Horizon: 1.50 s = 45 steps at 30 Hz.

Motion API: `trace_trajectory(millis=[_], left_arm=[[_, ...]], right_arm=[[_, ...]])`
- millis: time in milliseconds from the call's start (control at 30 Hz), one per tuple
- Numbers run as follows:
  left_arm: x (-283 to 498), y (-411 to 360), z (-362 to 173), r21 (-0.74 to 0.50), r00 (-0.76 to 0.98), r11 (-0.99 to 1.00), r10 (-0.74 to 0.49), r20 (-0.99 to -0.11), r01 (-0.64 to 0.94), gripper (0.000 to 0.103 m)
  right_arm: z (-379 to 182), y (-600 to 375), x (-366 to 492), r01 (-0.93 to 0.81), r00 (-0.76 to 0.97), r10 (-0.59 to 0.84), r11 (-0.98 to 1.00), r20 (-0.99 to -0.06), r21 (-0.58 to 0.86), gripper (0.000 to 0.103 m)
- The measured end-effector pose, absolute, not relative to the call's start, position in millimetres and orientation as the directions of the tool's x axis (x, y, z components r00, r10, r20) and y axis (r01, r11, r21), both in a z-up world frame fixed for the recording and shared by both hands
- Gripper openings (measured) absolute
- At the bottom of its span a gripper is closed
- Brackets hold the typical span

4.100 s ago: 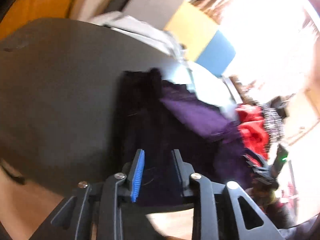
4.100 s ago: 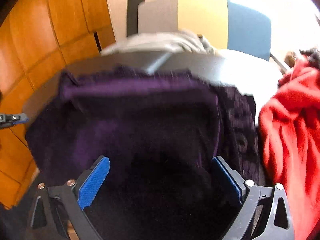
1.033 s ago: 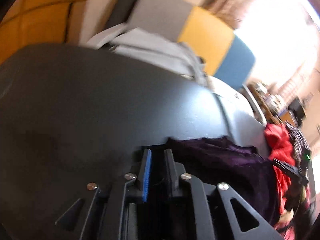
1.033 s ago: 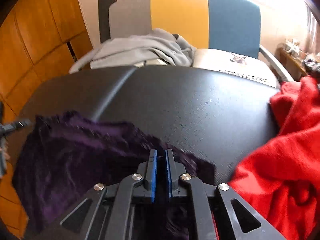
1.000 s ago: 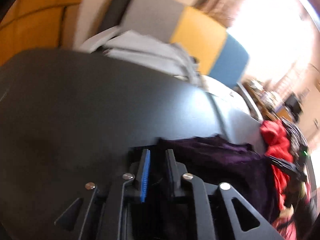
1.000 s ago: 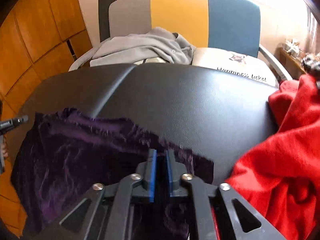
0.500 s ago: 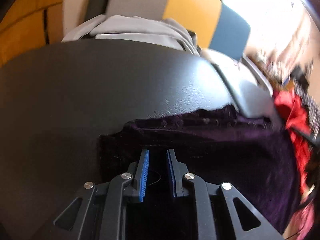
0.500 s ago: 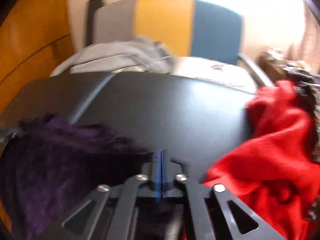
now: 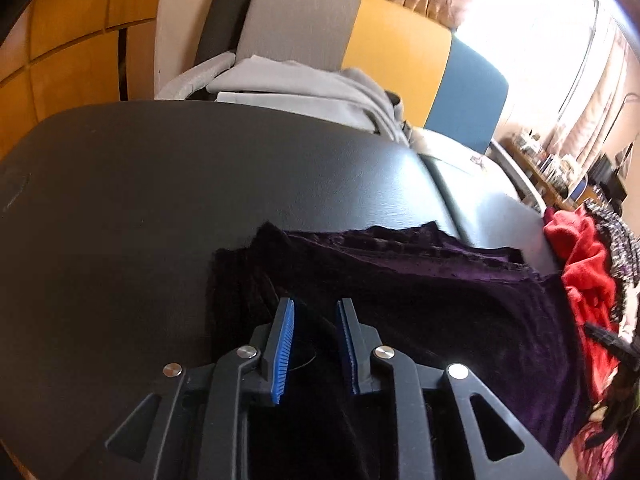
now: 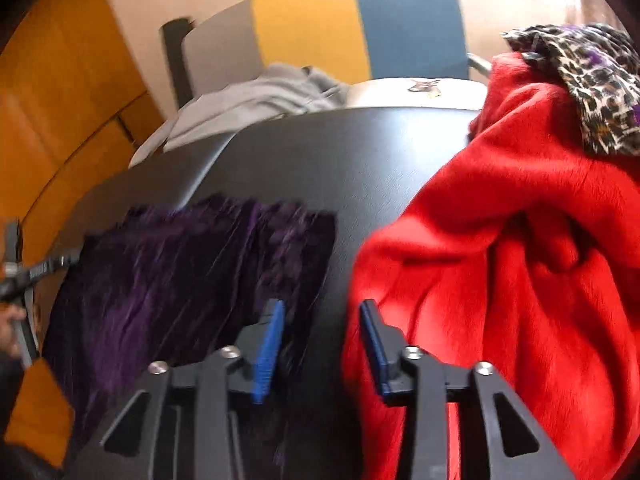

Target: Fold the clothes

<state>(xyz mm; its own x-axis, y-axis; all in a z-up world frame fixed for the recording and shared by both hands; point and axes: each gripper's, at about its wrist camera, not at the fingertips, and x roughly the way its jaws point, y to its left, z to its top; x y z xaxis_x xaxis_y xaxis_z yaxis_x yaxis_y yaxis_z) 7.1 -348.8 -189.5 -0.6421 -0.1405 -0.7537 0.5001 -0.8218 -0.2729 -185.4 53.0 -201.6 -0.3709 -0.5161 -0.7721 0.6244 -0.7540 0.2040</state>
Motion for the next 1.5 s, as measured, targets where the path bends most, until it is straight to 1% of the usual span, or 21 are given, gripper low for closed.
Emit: trace_trajectory(millis=[100,233,267,300,333,367,400,433,467,633,733,767,800,867,900,1000,1133,1233,1333,1433,1500], left_arm=[[16.2,-336.2,-191.8,-0.258,-0.636,-0.828,-0.146,-0.758,0.497,0.023],[22.6,-325.2,-199.2,-0.245,-0.619,-0.835,-0.139,-0.773,0.493,0.024],[24.5,-325.0,-200.1,-0.246,-0.617,-0.833,-0.138,-0.775,0.496,0.025],[26.5,-324.8,-200.9,-0.248,-0.615,-0.831,-0.138,-0.776,0.498,0.025],[28.4,-324.7,-201.7,-0.249,-0.613,-0.829,-0.137,-0.778,0.501,0.026],[30.3,-324.5,-202.6,-0.25,-0.612,-0.827,-0.136,-0.779,0.503,0.027],[32.2,-324.3,-203.4,-0.252,-0.61,-0.825,-0.136,-0.781,0.506,0.027],[34.2,-324.1,-204.2,-0.253,-0.608,-0.823,-0.135,-0.782,0.508,0.027],[36.1,-324.0,-205.1,-0.254,-0.606,-0.821,-0.135,-0.784,0.511,0.027],[45.7,-323.1,-209.3,-0.26,-0.598,-0.812,-0.131,-0.791,0.523,0.027],[56.8,-321.1,-204.6,-0.281,-0.609,-0.802,-0.126,-0.783,0.527,0.027],[62.1,-320.0,-200.9,-0.293,-0.618,-0.798,-0.123,-0.777,0.527,0.027],[68.0,-318.0,-197.4,-0.298,-0.626,-0.798,-0.124,-0.77,0.524,0.027],[85.3,-309.9,-190.0,-0.27,-0.631,-0.807,-0.156,-0.76,0.526,0.028],[95.1,-307.0,-187.8,-0.26,-0.631,-0.809,-0.168,-0.758,0.527,0.028],[125.0,-302.5,-185.0,-0.25,-0.632,-0.811,-0.18,-0.754,0.53,0.032],[167.2,-309.4,-197.6,-0.288,-0.61,-0.773,-0.158,-0.776,0.566,0.037],[190.2,-314.8,-210.2,-0.378,-0.631,-0.727,-0.097,-0.769,0.572,0.04],[194.1,-309.6,-215.0,-0.43,-0.668,-0.723,-0.057,-0.742,0.54,0.041],[179.5,-300.2,-215.8,-0.423,-0.679,-0.756,-0.038,-0.733,0.499,0.041],[171.0,-297.3,-218.7,-0.394,-0.663,-0.777,-0.039,-0.747,0.49,0.041]], right_arm=[[-209.1,36.1,-175.2,0.665,-0.364,-0.51,-0.728,-0.78,0.165,0.043],[-222.8,5.7,-166.5,0.707,-0.395,-0.42,-0.707,-0.817,0.022,0.041],[-224.8,0.3,-163.7,0.713,-0.41,-0.402,-0.701,-0.818,-0.013,0.026],[-222.7,-2.3,-160.2,0.716,-0.433,-0.392,-0.697,-0.811,-0.045,0.015],[-216.9,-0.7,-157.0,0.706,-0.467,-0.381,-0.704,-0.798,-0.077,0.014],[-210.0,2.8,-154.2,0.687,-0.506,-0.366,-0.718,-0.781,-0.109,0.007],[-203.2,10.8,-153.7,0.66,-0.537,-0.355,-0.742,-0.765,-0.119,0.006],[-199.8,22.2,-156.7,0.618,-0.562,-0.329,-0.777,-0.759,-0.121,0.002],[-200.6,34.0,-161.0,0.575,-0.578,-0.297,-0.809,-0.76,-0.121,0.0],[-222.1,94.6,-168.8,0.433,-0.529,-0.291,-0.9,-0.797,0.041,0.001],[-215.5,102.2,-153.9,0.47,-0.479,-0.415,-0.865,-0.774,0.173,0.003],[-213.5,101.1,-148.5,0.489,-0.456,-0.451,-0.847,-0.767,0.208,0.007],[-211.7,98.0,-142.6,0.51,-0.429,-0.483,-0.827,-0.763,0.237,0.015],[-211.5,88.7,-130.5,0.544,-0.386,-0.525,-0.794,-0.759,0.272,0.055],[-212.1,83.1,-121.9,0.565,-0.368,-0.54,-0.776,-0.757,0.28,0.06],[-218.1,71.8,-102.3,0.599,-0.347,-0.526,-0.761,-0.776,0.248,0.06],[-218.0,67.3,-81.8,0.609,-0.369,-0.522,-0.761,-0.769,0.224,0.06],[-213.4,53.0,-69.8,0.641,-0.382,-0.525,-0.744,-0.761,0.192,0.061],[-214.4,31.8,-60.9,0.686,-0.362,-0.518,-0.711,-0.775,0.155,0.062],[-219.0,15.4,-56.7,0.704,-0.353,-0.494,-0.699,-0.794,0.122,0.062],[-222.1,12.5,-58.3,0.701,-0.352,-0.483,-0.704,-0.802,0.116,0.062]])
